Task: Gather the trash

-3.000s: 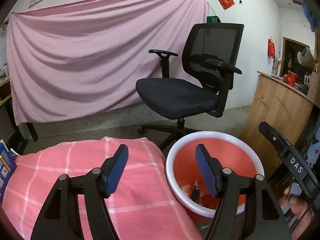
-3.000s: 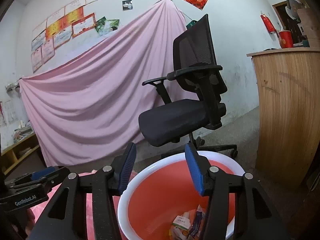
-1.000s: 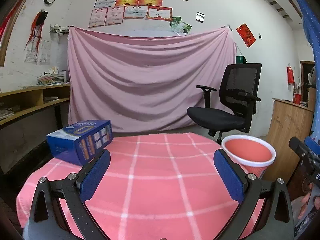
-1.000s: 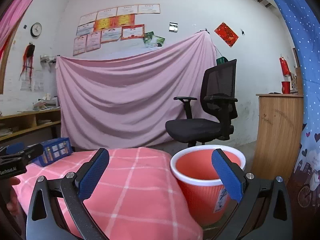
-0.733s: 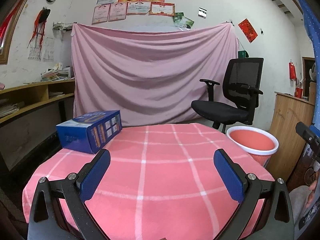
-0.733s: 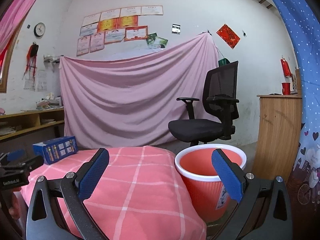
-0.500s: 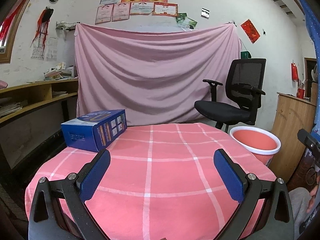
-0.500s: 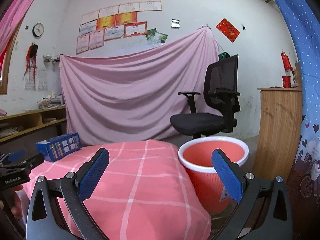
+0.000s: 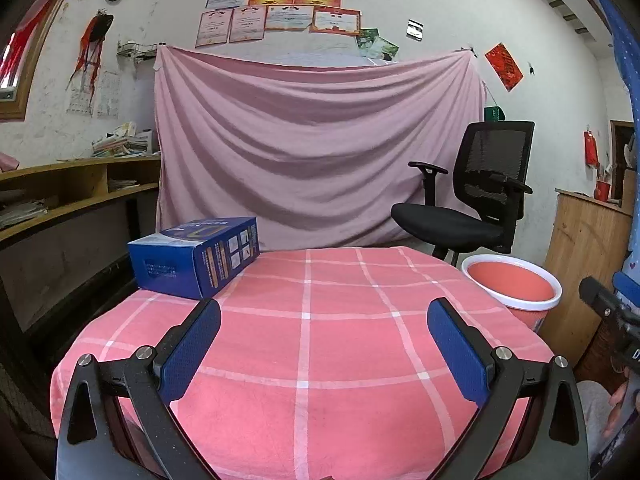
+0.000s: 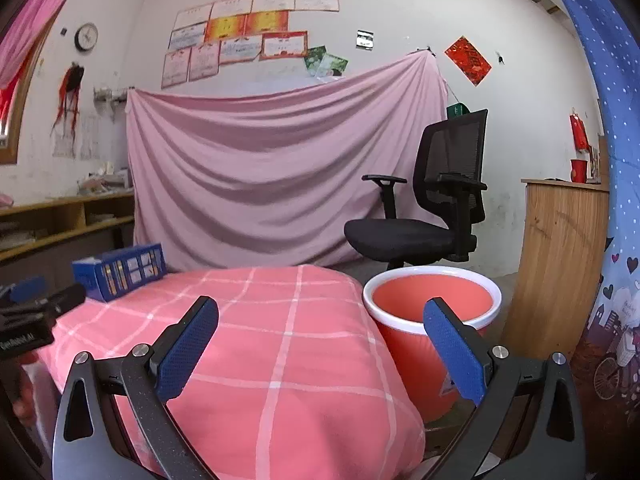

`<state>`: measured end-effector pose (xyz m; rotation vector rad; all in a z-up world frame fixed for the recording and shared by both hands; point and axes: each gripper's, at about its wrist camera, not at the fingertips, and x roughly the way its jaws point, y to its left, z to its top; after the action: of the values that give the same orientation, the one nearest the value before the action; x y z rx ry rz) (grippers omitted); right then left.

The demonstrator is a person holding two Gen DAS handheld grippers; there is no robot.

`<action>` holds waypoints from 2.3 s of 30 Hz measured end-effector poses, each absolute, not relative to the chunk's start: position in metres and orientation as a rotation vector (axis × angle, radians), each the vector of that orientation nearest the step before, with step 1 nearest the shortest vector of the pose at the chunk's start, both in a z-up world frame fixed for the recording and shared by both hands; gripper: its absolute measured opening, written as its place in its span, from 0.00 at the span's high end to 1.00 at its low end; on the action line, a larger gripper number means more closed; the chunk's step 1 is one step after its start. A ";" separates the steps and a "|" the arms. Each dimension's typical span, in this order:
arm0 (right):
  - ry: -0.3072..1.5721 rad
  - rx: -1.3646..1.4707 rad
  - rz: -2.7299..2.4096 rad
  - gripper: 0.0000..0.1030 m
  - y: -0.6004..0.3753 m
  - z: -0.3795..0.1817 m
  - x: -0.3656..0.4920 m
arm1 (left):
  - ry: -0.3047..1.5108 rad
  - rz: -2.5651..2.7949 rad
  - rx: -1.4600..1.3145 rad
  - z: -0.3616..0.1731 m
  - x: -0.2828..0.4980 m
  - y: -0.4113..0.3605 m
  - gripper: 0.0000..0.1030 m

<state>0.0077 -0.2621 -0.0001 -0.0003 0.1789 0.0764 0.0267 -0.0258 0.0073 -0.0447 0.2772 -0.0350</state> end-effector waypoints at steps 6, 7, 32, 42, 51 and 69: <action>0.184 -0.010 0.082 0.00 -0.260 -0.001 0.008 | 0.283 -0.042 -0.042 0.005 0.024 -0.025 0.02; 0.183 -0.010 0.083 0.00 -0.259 -0.001 0.007 | 0.283 -0.042 -0.042 0.005 0.024 -0.025 0.02; 0.182 -0.011 0.095 0.00 -0.254 -0.001 0.004 | 0.286 -0.044 -0.046 0.005 0.023 -0.026 0.02; 0.186 -0.011 0.096 0.00 -0.252 -0.001 0.003 | 0.284 -0.046 -0.046 0.004 0.023 -0.025 0.02; 0.187 -0.008 0.098 0.00 -0.252 -0.002 0.004 | 0.285 -0.047 -0.047 0.004 0.023 -0.024 0.02; 0.196 -0.008 0.104 0.00 -0.250 -0.005 0.005 | 0.288 -0.044 -0.050 0.005 0.021 -0.025 0.02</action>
<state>0.0052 -0.2504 -0.0046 -0.0082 0.1964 0.1044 0.0213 -0.0247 0.0049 -0.0496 0.2875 -0.0437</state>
